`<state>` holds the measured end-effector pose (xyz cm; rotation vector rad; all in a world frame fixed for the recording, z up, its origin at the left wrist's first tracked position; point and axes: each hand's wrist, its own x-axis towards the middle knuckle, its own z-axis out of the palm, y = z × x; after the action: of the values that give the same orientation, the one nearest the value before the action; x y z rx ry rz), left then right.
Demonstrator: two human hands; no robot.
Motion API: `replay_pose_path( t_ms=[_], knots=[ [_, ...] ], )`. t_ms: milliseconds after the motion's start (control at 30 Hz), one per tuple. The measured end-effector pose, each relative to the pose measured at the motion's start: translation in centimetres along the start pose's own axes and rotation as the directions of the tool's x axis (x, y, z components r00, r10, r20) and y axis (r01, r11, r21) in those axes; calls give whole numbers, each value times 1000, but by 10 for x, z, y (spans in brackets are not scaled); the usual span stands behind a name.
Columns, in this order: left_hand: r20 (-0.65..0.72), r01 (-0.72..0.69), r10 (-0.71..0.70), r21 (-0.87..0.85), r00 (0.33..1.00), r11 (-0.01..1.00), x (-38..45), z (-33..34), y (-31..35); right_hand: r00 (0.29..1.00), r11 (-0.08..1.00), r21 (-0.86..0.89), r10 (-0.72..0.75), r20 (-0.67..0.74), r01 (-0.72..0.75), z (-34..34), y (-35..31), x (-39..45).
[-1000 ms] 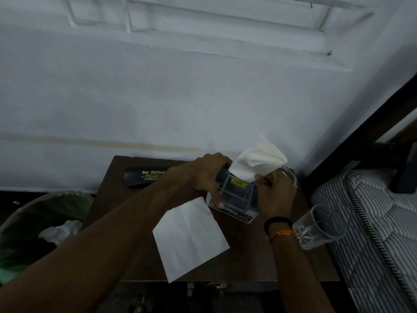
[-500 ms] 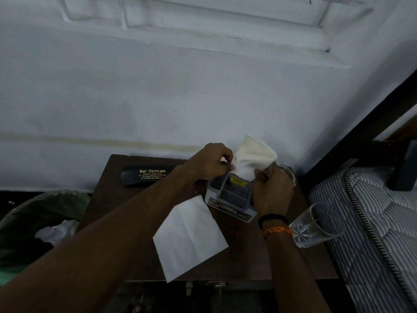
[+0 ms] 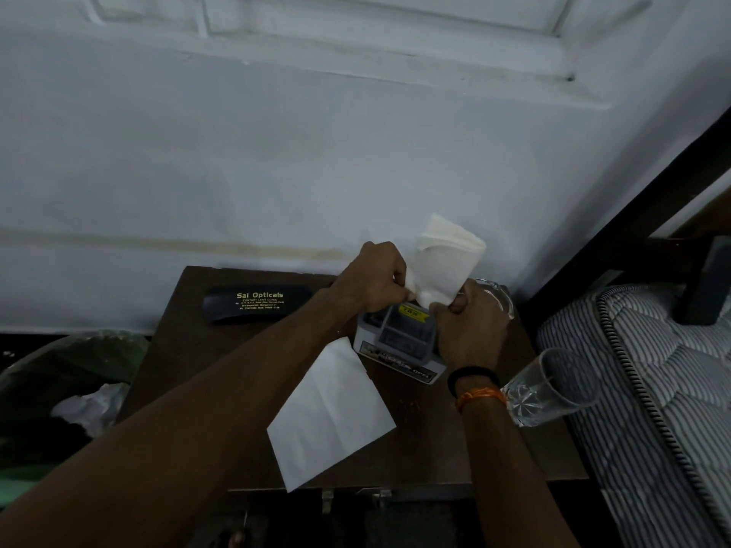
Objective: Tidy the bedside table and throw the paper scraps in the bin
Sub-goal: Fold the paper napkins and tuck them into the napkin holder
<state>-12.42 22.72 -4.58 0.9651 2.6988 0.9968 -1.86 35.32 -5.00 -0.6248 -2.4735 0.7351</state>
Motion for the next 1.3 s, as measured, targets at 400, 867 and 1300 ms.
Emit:
replay_pose_path(
  t_ms=[400,867,1300],
  knots=[
    [-7,26,-26,-59,1000,998,-1,2,-2,998,1000,-12,-28,47,29,11,4,3],
    [-57,98,-98,-8,994,995,4,5,-2,996,997,-13,-74,60,74,8,4,4],
    [-6,40,-42,-155,999,987,0,-19,4,988,973,215,-47,-144,78,4,7,11]
  ],
)
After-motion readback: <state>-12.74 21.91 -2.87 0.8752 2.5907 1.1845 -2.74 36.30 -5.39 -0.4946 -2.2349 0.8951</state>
